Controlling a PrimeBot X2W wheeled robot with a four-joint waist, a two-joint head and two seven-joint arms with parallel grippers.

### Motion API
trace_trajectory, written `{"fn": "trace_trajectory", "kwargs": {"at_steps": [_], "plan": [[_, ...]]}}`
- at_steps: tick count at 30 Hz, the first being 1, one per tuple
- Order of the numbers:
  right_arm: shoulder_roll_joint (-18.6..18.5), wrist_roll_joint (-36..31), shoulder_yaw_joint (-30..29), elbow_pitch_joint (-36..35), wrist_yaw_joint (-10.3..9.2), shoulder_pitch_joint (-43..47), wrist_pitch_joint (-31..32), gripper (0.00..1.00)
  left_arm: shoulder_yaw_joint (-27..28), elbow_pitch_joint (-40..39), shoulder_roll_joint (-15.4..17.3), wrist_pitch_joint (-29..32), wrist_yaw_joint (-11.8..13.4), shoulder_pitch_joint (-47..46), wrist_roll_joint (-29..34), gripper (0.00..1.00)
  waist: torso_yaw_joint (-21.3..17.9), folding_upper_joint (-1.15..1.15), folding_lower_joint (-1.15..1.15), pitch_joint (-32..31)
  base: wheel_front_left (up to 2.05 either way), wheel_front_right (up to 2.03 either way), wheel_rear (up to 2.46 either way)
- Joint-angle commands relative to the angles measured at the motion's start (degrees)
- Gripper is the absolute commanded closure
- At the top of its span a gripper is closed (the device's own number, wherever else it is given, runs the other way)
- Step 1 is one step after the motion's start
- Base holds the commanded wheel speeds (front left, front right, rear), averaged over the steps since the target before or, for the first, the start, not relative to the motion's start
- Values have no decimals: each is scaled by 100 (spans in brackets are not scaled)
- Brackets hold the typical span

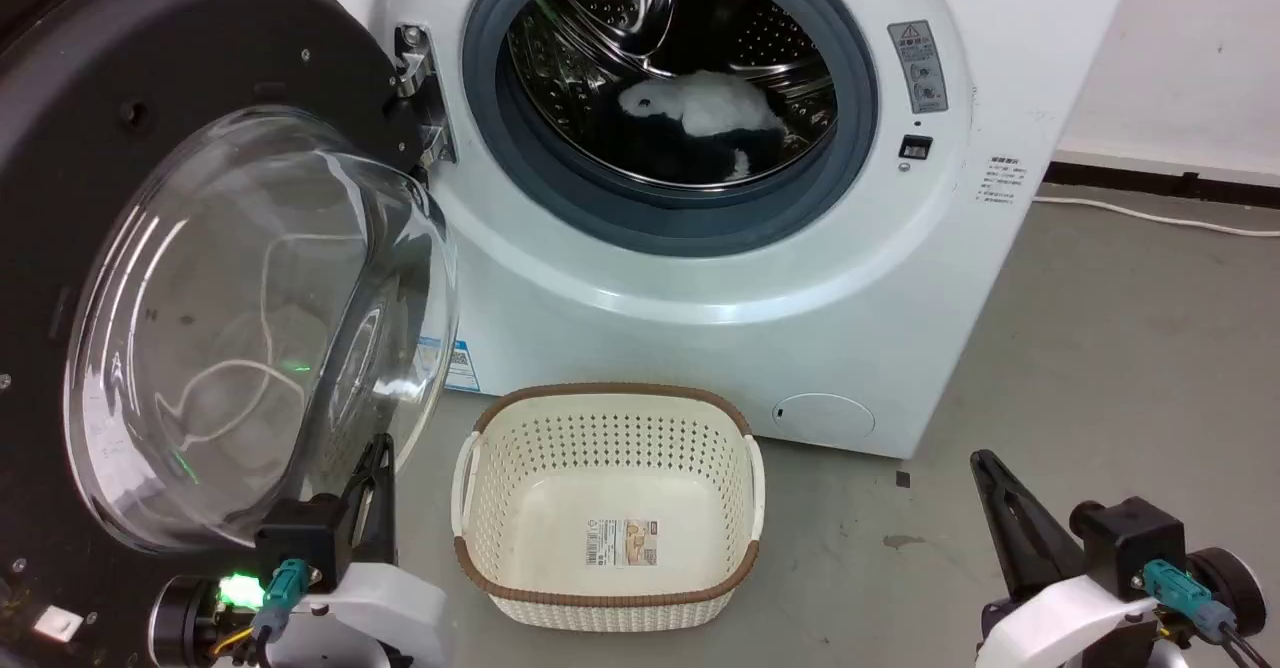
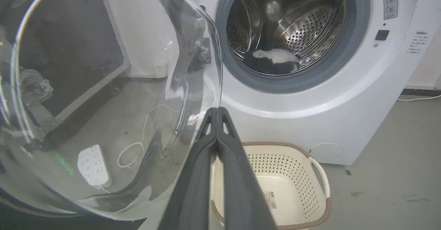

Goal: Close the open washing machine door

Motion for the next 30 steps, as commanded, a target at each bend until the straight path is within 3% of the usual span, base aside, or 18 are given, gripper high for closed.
{"fn": "trace_trajectory", "kwargs": {"at_steps": [1,30], "plan": [[-3,-43,-2,-27,5,-83,3,100,3,-24,-3,1,-25,79,9,100,0,0,0,0,0,0,0],[-3,-43,-2,-27,5,-83,3,100,3,-24,-3,1,-25,79,9,100,0,0,0,0,0,0,0]]}}
